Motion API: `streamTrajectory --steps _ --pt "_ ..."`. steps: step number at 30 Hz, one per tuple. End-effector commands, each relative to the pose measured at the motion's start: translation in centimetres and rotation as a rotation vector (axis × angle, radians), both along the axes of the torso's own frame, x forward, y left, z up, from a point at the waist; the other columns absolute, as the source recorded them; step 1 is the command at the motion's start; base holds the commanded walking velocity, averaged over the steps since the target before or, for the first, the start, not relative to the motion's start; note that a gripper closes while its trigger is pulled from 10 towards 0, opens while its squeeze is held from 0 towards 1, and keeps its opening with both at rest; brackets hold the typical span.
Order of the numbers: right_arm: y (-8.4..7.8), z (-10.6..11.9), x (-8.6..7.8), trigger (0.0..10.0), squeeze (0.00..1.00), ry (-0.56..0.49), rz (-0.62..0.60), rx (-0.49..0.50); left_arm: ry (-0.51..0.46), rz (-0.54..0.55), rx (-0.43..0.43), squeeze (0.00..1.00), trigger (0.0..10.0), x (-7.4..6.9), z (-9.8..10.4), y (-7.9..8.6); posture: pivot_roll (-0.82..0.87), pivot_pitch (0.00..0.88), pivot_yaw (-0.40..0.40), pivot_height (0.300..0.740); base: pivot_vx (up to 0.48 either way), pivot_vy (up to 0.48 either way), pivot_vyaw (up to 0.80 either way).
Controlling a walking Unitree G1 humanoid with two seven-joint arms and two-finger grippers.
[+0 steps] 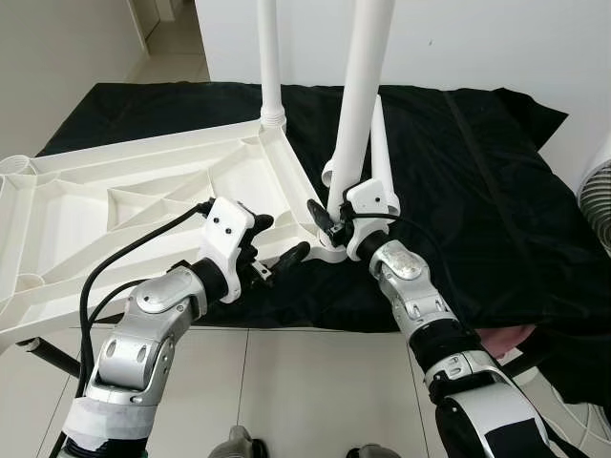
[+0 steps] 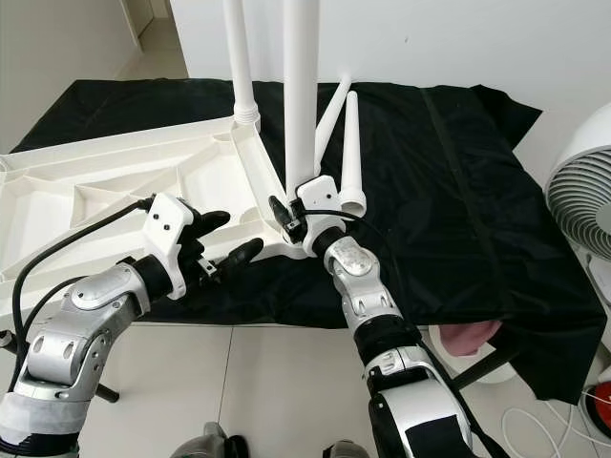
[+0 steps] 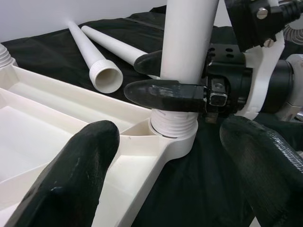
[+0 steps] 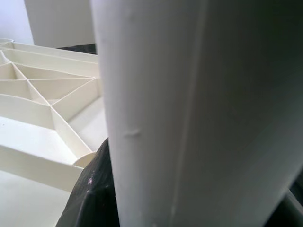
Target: Building children table
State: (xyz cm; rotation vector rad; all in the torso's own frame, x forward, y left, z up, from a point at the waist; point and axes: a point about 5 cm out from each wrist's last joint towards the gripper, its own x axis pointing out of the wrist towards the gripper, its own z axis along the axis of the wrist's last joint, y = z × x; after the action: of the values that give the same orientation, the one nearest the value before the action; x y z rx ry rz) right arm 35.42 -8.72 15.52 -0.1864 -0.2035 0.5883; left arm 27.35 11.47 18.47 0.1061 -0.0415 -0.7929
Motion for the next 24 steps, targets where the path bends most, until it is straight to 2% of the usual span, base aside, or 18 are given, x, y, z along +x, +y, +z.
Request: streamTrajectory --steps 1,3,7,16,24 --pt "-0.5 -1.7 -0.5 10.0 0.0 0.057 0.013 -0.046 0.009 -0.071 0.007 0.0 10.0 -0.4 0.0 -0.3 -0.06 0.05 0.039 0.74 0.0 0.0 0.0" --pt "-0.5 -1.8 -0.5 10.0 0.0 0.058 0.021 -0.052 0.009 -0.072 0.008 0.0 10.0 -0.4 0.0 -0.3 -0.06 0.05 0.038 0.74 0.0 0.0 0.0" --pt "-0.9 -2.3 -0.4 10.0 0.0 0.125 0.01 -0.002 0.01 -0.076 0.015 0.0 10.0 -0.5 0.1 -0.4 -0.06 0.05 0.038 0.74 0.0 0.0 0.0" --pt "-1.3 -2.9 0.3 10.0 0.0 0.23 -0.03 0.021 0.006 -0.073 0.027 0.0 10.0 -0.6 0.2 -0.3 -0.05 0.045 0.034 0.74 0.0 0.0 0.0" --pt "-1.3 -3.1 0.6 10.0 0.0 0.271 -0.037 0.026 0.001 -0.068 0.028 0.0 10.0 -0.6 0.2 -0.2 -0.05 0.039 0.026 0.74 0.0 0.0 0.0"
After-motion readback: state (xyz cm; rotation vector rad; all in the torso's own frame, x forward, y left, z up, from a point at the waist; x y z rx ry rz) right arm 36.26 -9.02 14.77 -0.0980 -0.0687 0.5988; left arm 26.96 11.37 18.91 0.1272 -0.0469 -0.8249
